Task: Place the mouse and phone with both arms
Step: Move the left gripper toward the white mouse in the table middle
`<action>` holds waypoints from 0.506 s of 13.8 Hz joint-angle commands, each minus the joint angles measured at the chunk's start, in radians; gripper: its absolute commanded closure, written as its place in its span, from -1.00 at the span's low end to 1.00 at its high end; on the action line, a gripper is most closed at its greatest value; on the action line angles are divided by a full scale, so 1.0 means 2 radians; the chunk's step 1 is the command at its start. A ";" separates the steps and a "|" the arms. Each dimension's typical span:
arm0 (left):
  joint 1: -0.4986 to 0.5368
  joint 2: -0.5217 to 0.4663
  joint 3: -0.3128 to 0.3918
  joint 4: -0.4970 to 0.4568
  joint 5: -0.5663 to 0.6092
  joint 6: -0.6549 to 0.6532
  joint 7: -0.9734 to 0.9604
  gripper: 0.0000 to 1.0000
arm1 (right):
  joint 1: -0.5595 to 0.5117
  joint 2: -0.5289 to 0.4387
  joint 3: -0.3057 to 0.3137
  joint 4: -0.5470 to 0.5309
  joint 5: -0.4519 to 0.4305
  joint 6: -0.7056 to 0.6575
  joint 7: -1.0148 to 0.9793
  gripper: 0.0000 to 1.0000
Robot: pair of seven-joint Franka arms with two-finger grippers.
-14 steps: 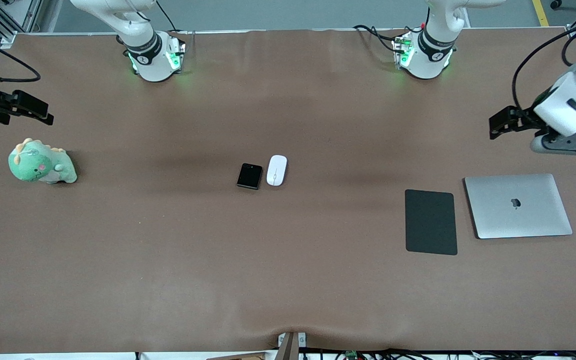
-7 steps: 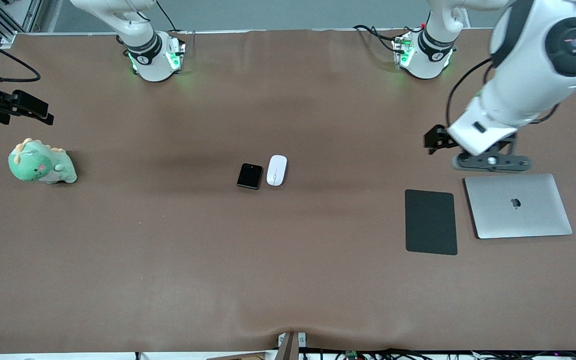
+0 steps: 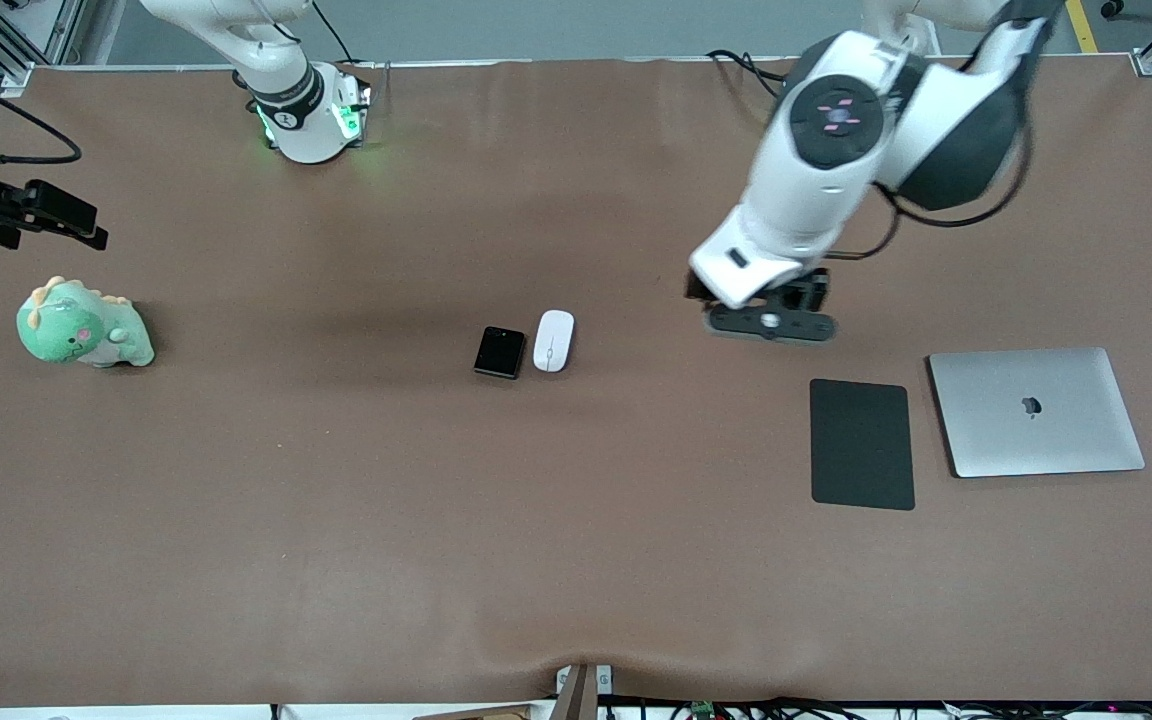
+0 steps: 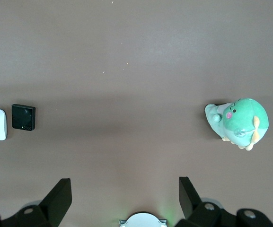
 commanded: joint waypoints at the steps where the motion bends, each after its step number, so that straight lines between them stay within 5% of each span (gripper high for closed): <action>1: -0.036 0.025 0.003 0.003 0.002 0.035 -0.039 -1.00 | 0.001 0.001 0.000 0.008 0.006 -0.007 0.006 -1.00; 7: -0.088 0.093 0.004 0.006 -0.013 0.140 -0.101 -1.00 | 0.000 0.001 0.000 0.008 0.006 -0.007 0.006 -1.00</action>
